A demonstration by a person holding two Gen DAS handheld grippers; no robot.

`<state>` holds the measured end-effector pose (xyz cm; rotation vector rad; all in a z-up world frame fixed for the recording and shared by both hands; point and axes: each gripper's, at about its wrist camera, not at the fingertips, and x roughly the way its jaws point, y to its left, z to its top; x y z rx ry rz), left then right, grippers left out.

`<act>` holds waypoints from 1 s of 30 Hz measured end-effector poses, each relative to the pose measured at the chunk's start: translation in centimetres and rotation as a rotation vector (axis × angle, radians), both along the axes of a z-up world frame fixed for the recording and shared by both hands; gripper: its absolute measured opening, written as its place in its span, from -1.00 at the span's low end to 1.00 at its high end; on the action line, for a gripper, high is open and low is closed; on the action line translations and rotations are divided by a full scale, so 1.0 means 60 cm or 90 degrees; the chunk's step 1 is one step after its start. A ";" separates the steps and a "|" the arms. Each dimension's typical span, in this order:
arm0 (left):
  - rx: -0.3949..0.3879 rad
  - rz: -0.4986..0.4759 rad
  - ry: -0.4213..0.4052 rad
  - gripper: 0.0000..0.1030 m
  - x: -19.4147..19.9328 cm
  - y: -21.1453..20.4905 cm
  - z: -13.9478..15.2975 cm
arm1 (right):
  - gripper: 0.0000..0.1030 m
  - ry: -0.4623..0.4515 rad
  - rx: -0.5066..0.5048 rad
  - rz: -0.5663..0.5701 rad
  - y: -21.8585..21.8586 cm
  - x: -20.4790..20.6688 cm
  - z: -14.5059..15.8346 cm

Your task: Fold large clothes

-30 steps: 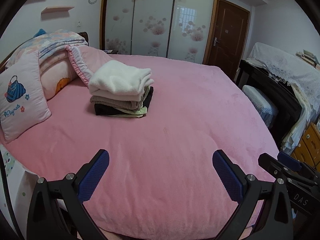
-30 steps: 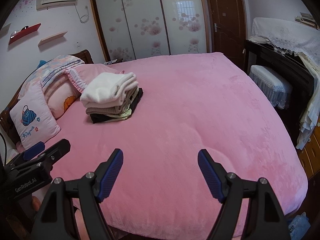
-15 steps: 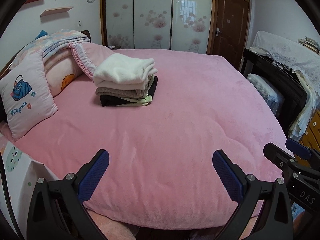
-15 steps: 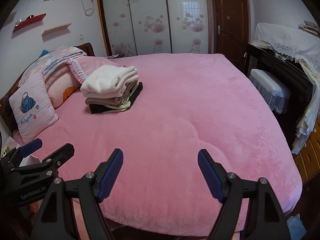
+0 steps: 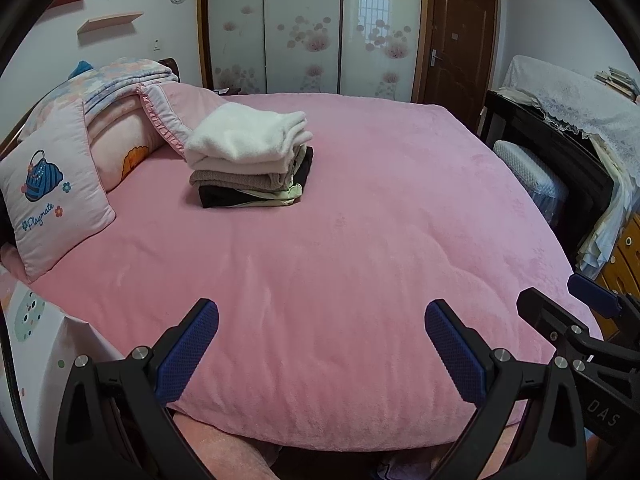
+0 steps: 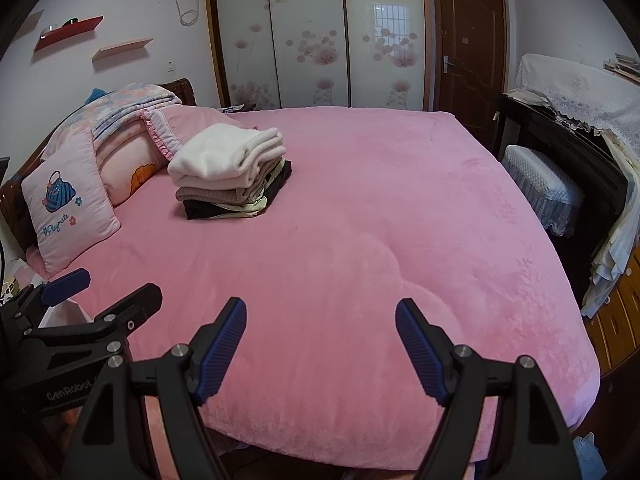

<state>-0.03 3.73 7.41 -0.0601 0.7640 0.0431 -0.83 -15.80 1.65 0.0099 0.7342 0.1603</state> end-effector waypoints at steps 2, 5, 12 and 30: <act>0.002 0.000 0.003 0.99 0.000 -0.001 0.001 | 0.50 0.000 -0.002 -0.002 0.002 -0.002 0.000; 0.007 -0.001 0.003 0.99 -0.001 -0.002 0.002 | 0.50 0.000 -0.001 -0.004 0.001 -0.005 0.001; 0.010 -0.001 0.002 0.99 -0.005 -0.006 0.002 | 0.50 -0.005 0.002 -0.010 -0.001 -0.011 0.002; -0.001 0.006 0.010 0.99 -0.009 -0.007 0.000 | 0.50 -0.012 0.000 -0.012 0.001 -0.016 0.003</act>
